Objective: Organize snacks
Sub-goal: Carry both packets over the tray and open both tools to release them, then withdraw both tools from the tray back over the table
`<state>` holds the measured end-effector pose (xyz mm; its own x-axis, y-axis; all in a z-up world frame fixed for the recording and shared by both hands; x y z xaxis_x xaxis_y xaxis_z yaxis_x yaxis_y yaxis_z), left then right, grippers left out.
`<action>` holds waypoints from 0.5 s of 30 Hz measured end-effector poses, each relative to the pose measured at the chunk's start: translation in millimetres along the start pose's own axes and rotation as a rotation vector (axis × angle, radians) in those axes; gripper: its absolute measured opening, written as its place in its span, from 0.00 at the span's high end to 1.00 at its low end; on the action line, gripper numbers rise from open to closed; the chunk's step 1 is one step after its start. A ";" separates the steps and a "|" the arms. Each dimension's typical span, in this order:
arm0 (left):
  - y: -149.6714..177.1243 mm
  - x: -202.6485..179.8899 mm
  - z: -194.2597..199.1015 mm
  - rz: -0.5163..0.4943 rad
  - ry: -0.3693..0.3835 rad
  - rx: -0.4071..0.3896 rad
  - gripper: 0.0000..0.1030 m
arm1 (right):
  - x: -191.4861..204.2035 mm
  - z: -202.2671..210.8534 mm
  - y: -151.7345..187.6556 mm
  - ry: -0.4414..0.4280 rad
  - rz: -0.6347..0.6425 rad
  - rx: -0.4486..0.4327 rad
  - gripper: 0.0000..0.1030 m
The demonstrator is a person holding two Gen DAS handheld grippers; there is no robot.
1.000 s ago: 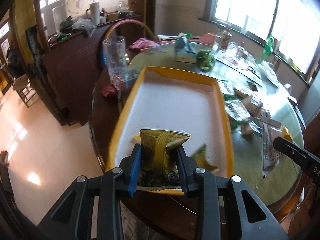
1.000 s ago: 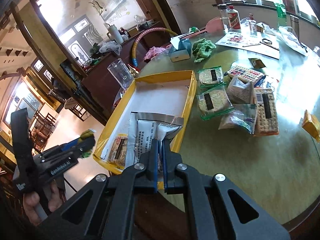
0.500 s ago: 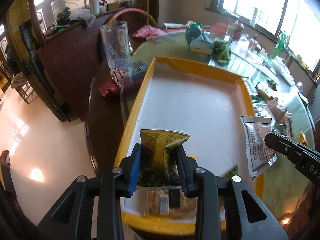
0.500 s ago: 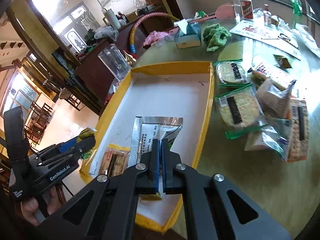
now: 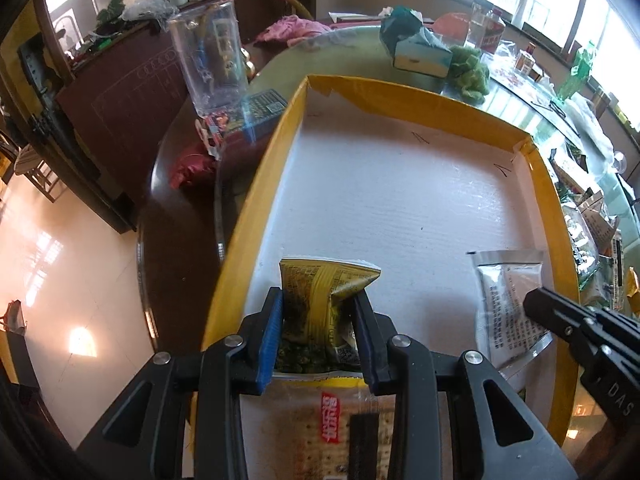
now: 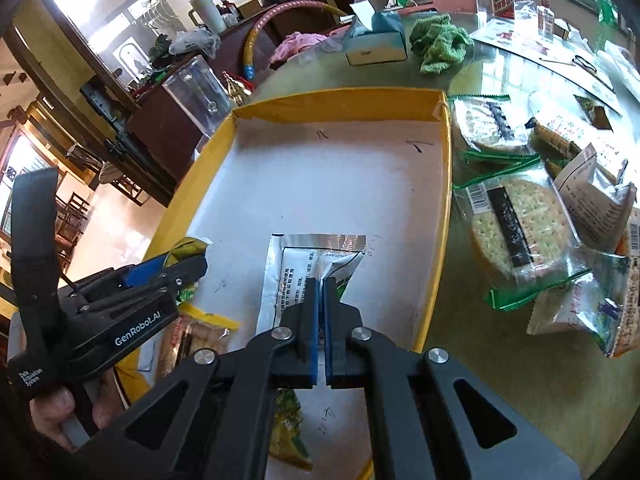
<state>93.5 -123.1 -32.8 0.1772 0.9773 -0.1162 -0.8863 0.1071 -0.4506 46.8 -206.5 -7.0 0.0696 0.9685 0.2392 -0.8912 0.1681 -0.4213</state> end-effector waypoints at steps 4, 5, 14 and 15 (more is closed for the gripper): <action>-4.9 -3.7 -8.6 -0.023 -0.007 0.015 0.63 | -3.1 -4.9 -0.1 -0.010 -0.020 0.010 0.96; -4.8 -4.1 -10.1 -0.018 0.003 0.012 0.55 | -4.4 -5.0 -0.2 -0.017 -0.032 0.012 0.96; 4.7 -7.6 25.0 0.050 -0.021 -0.090 0.19 | -12.2 53.5 4.3 -0.097 -0.040 -0.121 0.26; 7.3 -10.0 35.4 0.059 -0.004 -0.107 0.19 | -11.9 62.4 6.3 -0.101 -0.030 -0.133 0.25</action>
<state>70.1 -125.6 -3.5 0.1245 0.9821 -0.1416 -0.8443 0.0299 -0.5351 12.4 -228.4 42.1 0.0436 0.9403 0.3376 -0.8218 0.2260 -0.5231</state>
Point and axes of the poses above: each gripper's, at about its wrist camera, not at the fingertips, and z roughly against the way its jaws point, x to its left, y to its underside, the point moved 4 cm from there along -z, roughly the way its jaws point, and after that the axes turned 7 degrees about y, right-handed, at the moved point
